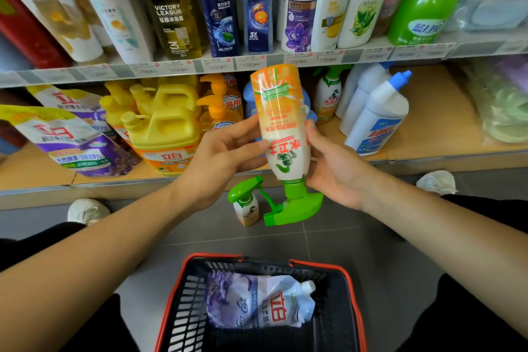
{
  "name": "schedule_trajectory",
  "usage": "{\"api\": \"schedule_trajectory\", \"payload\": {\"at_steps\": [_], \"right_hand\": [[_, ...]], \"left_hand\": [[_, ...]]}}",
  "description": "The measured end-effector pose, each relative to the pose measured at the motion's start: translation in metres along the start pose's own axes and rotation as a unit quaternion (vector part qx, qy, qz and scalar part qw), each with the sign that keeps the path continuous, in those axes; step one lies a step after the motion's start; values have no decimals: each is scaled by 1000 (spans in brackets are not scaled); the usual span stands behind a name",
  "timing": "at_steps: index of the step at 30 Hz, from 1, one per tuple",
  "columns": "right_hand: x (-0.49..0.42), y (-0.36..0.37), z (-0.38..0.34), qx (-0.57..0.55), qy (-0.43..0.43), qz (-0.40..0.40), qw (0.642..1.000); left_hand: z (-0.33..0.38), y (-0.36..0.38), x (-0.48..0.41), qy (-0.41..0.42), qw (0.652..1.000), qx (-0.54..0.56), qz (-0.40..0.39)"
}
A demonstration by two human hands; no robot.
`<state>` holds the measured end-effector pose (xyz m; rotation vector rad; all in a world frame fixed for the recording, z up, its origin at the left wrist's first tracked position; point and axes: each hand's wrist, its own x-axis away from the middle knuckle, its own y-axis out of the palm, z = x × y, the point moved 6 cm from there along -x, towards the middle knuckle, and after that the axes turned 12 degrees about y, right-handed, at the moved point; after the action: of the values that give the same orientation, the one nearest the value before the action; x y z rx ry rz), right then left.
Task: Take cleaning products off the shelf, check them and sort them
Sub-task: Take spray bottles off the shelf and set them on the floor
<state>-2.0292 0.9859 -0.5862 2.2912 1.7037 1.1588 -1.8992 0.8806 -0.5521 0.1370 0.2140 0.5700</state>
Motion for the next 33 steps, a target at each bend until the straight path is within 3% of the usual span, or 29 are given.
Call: {"api": "schedule_trajectory", "payload": {"at_steps": [5,9,15,18,23,27,30,33], "right_hand": [[-5,-9,-1,-30,8,19,999],[-2,-6,-4,-7,-7,2,1000],[10,-7,-14,120,-110,59,985],[15,-1,-15,208,-150,43,966],[18,-1,-14,344,-116,31,931],[16,-8,-3,381,-87,45,919],[16,-5,-6,368,-130,58,919],[18,-5,-19,358,-193,139,903]], "left_hand": [[10,2,0,65,997,-44,11],[13,0,0,69,997,-34,26],[7,-5,0,37,997,-53,52],[3,-13,-1,22,993,-74,87],[-9,-19,3,-33,986,55,153],[-18,-26,11,-56,968,131,207],[-25,-33,15,-73,962,161,206],[-34,-39,18,-135,964,134,186]]}}
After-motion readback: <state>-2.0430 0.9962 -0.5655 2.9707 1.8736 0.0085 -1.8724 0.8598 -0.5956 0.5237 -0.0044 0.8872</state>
